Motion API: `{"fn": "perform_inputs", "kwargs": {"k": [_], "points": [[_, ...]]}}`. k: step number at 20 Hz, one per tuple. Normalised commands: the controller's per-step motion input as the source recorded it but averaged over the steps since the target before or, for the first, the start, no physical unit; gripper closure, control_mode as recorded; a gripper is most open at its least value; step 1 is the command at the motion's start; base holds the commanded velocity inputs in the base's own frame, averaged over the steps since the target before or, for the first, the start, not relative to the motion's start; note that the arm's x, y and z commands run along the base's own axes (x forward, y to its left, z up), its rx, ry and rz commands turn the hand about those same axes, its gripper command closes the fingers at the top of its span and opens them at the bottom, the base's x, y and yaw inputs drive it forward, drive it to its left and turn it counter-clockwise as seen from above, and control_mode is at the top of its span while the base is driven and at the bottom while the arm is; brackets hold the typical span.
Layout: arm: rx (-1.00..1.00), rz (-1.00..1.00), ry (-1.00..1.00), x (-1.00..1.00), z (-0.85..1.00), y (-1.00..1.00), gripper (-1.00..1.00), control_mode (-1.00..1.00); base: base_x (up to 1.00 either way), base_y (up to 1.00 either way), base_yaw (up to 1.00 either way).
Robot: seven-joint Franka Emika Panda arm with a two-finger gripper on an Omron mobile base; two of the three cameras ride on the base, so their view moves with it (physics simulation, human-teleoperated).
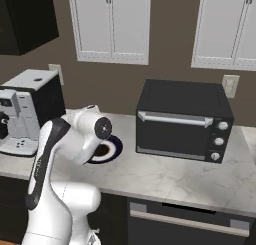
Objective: Pick up the marshmallow and place it in the cup of hot chocolate on the dining counter.
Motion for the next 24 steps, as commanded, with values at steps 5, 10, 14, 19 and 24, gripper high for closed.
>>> {"fn": "perform_inputs", "kwargs": {"k": [5,10,14,19,24], "points": [[0.02,0.43,-0.07,-0.11,0.10,0.00,1.00,-1.00,0.00,0.00,0.00],[0.00,0.41,-0.06,-0.19,0.13,0.00,1.00,-1.00,0.00,0.00,0.00],[0.00,0.34,-0.11,-0.13,0.23,0.00,1.00,-1.00,0.00,0.00,0.00],[0.00,0.13,-0.08,-0.14,0.25,0.01,1.00,-1.00,0.00,0.00,0.00],[0.00,0.00,0.00,0.02,0.10,0.05,1.00,-1.00,0.00,0.00,0.00]]}}
